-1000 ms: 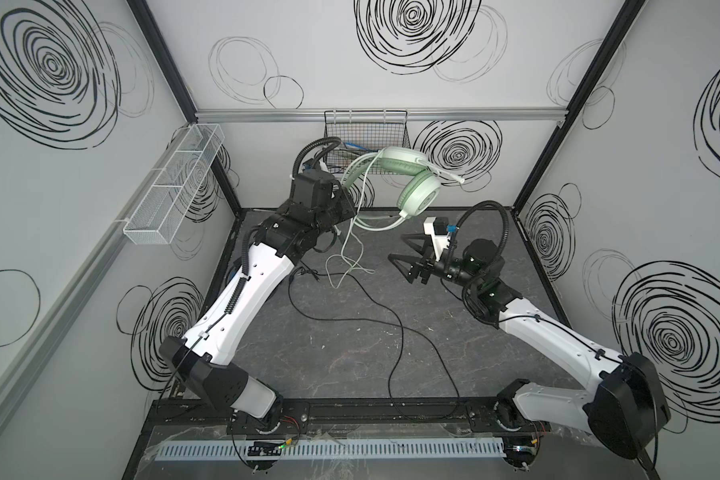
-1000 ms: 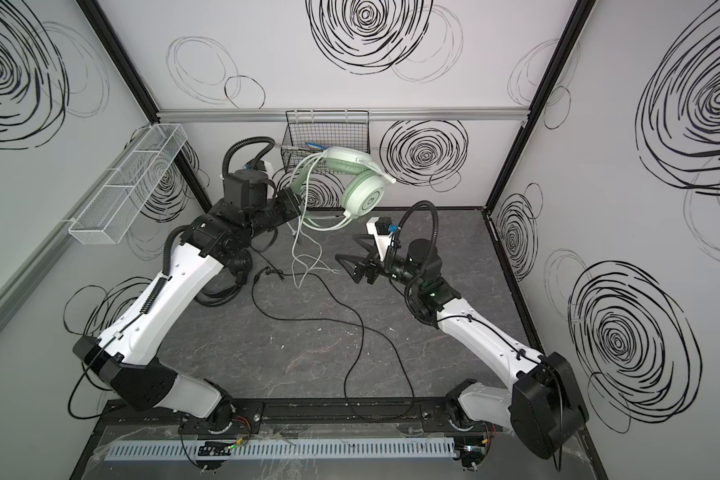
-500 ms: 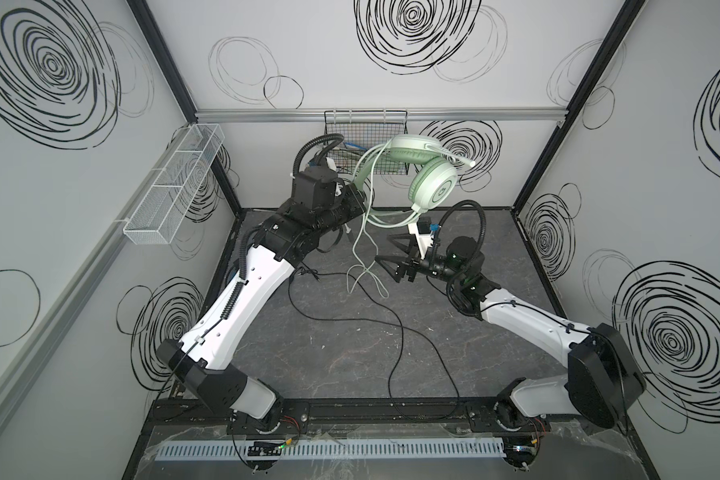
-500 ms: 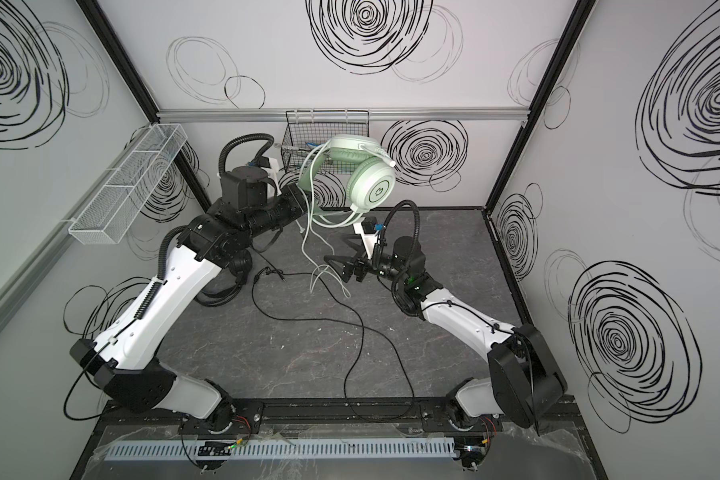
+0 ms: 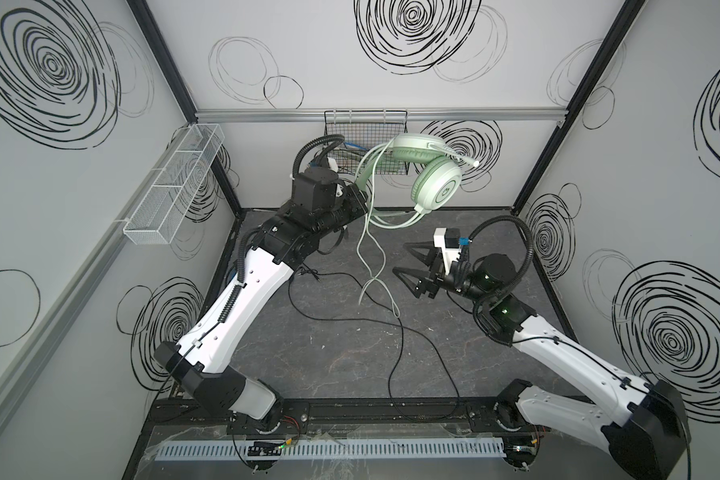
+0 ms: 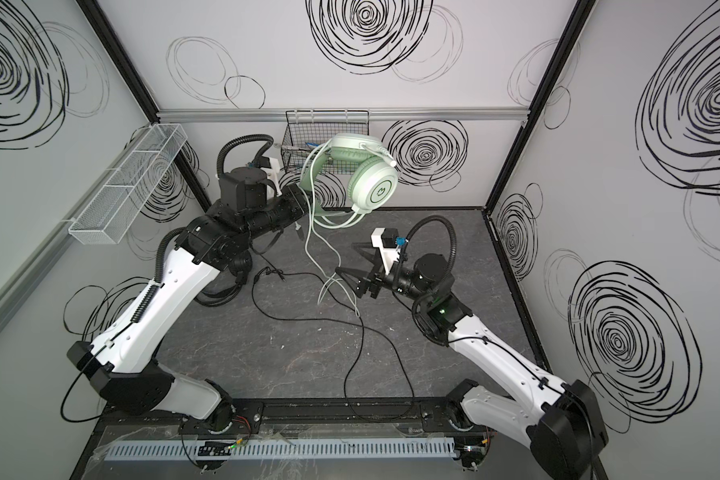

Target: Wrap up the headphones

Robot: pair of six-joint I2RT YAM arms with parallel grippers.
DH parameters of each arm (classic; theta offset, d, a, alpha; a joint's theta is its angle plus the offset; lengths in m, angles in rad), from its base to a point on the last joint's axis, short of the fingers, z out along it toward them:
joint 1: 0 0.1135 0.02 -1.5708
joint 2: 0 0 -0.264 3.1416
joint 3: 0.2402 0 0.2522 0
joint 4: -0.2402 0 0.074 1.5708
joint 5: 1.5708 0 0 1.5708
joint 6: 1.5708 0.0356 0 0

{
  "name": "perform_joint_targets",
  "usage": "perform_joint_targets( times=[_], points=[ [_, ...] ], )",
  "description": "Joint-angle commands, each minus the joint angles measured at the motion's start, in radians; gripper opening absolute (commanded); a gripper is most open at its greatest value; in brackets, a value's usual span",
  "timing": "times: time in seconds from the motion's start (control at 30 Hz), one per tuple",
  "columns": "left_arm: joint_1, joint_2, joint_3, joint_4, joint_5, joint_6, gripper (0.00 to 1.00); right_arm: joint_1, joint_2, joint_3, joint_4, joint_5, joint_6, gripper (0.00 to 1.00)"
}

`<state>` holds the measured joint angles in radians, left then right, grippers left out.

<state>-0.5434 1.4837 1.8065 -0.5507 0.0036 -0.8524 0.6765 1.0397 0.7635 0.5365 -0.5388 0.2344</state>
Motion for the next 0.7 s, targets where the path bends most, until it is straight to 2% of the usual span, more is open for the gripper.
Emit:
perform_joint_targets(
  times=[0.0,0.2,0.37,0.67],
  points=[
    [0.001,-0.048,0.008,0.154,0.005,-0.040,0.00,0.041,0.028,-0.003,-0.025,0.012,-0.004,0.80],
    [-0.001,-0.046,0.002,0.155,-0.003,-0.040,0.00,0.066,0.139,0.051,0.052,-0.028,0.013,0.61],
    [-0.002,-0.040,-0.004,0.159,0.002,-0.040,0.00,0.072,0.234,0.126,0.053,-0.016,0.015,0.60],
    [0.005,-0.018,0.004,0.178,0.018,-0.048,0.00,0.091,0.348,0.159,0.130,-0.036,0.012,0.61]
  ],
)
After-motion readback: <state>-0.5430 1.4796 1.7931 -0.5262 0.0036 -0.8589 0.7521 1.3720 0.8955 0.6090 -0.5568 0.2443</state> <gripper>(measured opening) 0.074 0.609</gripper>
